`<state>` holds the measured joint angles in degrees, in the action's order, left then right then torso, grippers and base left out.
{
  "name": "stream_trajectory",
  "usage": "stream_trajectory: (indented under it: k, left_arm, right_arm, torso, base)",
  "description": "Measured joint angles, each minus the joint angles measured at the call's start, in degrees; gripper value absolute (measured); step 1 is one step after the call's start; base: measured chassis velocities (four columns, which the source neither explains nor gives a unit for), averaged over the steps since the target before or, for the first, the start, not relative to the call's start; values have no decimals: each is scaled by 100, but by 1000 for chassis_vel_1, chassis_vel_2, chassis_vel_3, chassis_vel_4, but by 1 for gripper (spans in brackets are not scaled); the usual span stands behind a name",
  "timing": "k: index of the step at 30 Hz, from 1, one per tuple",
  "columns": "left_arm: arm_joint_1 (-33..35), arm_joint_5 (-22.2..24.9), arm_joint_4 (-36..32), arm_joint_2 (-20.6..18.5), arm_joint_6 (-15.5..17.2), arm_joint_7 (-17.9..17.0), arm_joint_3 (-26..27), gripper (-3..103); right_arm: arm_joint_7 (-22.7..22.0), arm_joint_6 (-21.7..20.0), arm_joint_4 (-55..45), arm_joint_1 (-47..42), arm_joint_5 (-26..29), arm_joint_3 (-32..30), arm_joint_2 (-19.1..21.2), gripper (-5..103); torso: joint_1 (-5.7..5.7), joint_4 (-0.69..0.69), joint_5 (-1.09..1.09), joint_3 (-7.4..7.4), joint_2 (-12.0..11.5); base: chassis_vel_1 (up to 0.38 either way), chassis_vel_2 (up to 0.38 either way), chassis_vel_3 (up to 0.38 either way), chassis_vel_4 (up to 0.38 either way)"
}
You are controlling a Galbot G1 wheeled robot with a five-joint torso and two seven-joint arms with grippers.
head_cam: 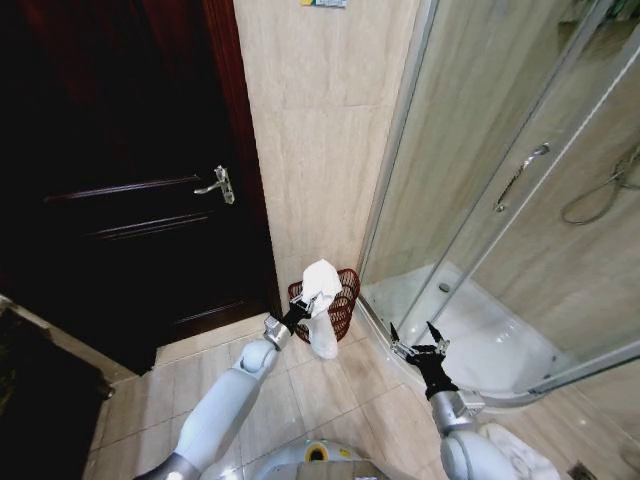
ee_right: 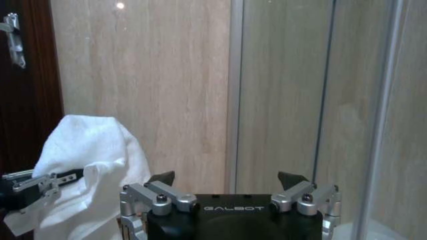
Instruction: Discard the used towel into the hamper.
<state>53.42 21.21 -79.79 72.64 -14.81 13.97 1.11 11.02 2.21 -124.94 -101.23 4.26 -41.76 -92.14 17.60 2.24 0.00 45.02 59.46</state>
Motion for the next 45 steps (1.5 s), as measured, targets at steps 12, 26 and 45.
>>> stream_trajectory:
  k: [12, 26, 45]
  left_arm:
    - [22, -90, -114, -16, 32, 26, -31, 9]
    - [-188, -122, -31, 73, 160, 27, -269, 9]
    - [-597, 13, -737, 79, 154, -482, -211, 9]
  right_arm:
    - [-14, 78, -41, -66, 19, 10, 0, 100]
    - [-33, 107, -31, -70, 51, -31, 0, 100]
    - [-27, 290, 142, -82, 90, -13, 0, 100]
  torso:
    - [18, 0, -1, 17, 25]
    - [23, 0, 0, 25, 44]
    - [28, 0, 0, 29, 56]
  base:
    - [-104, 113, 117, -112]
    - [-28, 27, 20, -22]
    - [-57, 64, 65, -55]
